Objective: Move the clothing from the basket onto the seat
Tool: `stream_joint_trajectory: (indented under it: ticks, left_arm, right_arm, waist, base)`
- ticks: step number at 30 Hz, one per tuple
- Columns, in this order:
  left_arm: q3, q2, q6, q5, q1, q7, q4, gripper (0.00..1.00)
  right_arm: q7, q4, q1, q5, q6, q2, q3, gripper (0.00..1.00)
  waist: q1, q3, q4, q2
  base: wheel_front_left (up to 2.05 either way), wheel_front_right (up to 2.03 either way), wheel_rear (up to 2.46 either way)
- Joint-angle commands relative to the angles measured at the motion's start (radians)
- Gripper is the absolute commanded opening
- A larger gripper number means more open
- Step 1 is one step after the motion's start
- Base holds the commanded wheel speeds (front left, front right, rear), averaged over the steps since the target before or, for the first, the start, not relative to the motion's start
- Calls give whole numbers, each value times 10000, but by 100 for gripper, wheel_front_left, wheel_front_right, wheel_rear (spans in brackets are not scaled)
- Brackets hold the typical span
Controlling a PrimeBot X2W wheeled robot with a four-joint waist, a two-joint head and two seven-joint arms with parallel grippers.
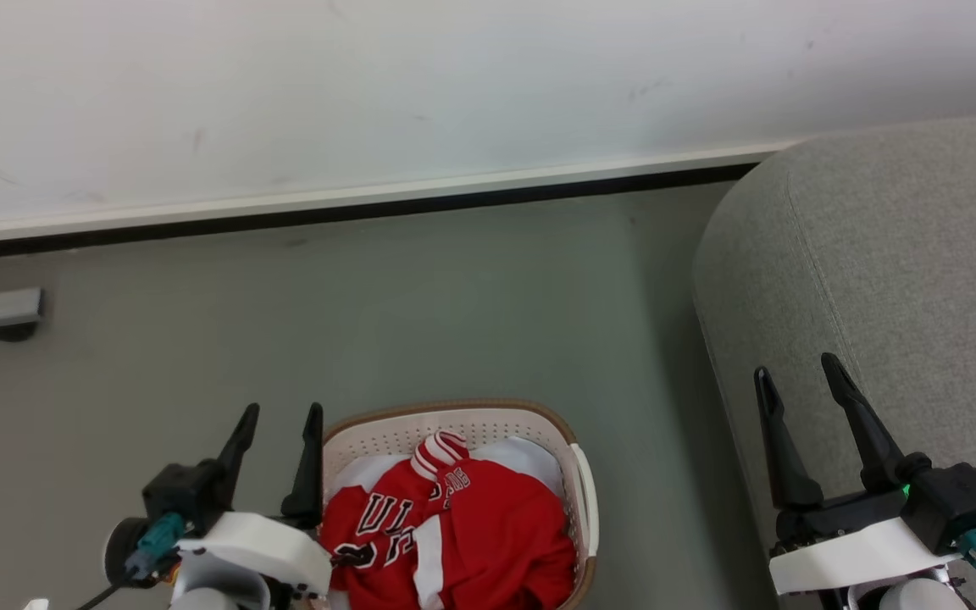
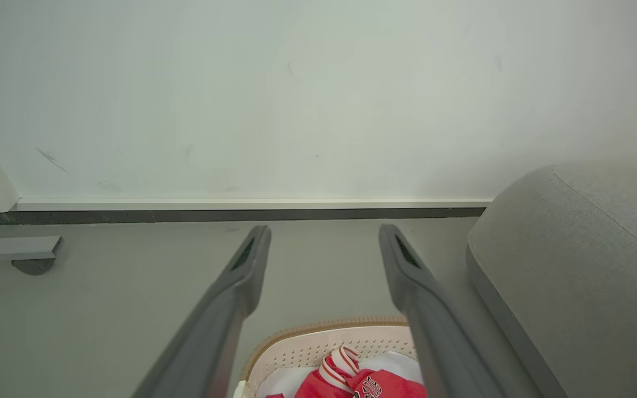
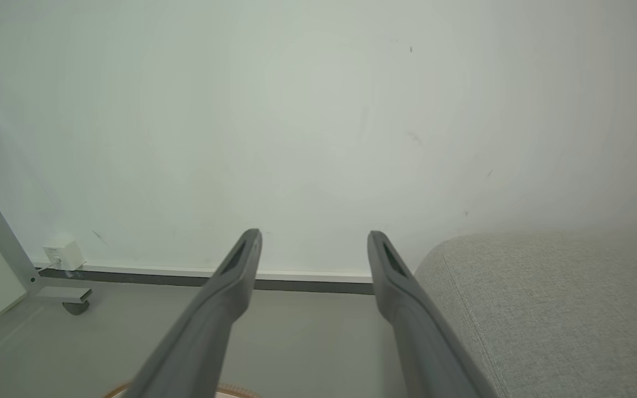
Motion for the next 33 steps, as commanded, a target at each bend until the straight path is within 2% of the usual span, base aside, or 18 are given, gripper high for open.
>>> stream_joint_trajectory:
  ticks: [1,9,18,19,27,33]
  left_arm:
    - [-15,63,-46,130,-292,-9,293,100]
    - [-314,433,-204,265,-1452,-10,2249,100]
    - [-1243,1184,-359,594,-3014,272,5262,100]
    - [-1243,1184,-359,594,-3014,272,5262,100]
    - [-2253,1770,-383,1174,-4246,1245,7542,100]
    - [-3146,2334,-379,1989,-5060,1987,8427,100]
  right_arm:
    - [-31,-74,-218,107,-21,11,22,100]
    - [-31,-284,-803,677,-21,152,-105,100]
    - [-31,-670,-1398,1366,-21,261,-141,100]
    - [-31,-670,-1398,1366,-21,261,-141,100]
    - [-31,-942,-1666,1710,-21,278,-39,100]
    - [-31,-1074,-1880,2091,-21,276,83,100]
  waist:
    - [-1,431,-301,0]
    - [-1,1638,-1123,0]
    - [-1,2755,-1999,0]
    - [-1,2755,-1999,0]
    - [-1,3573,-2525,0]
    - [-1,4281,-2852,0]
  base:
    - [0,0,0]
    - [0,0,0]
    - [0,0,0]
    - [0,0,0]
    - [0,0,0]
    - [0,0,0]
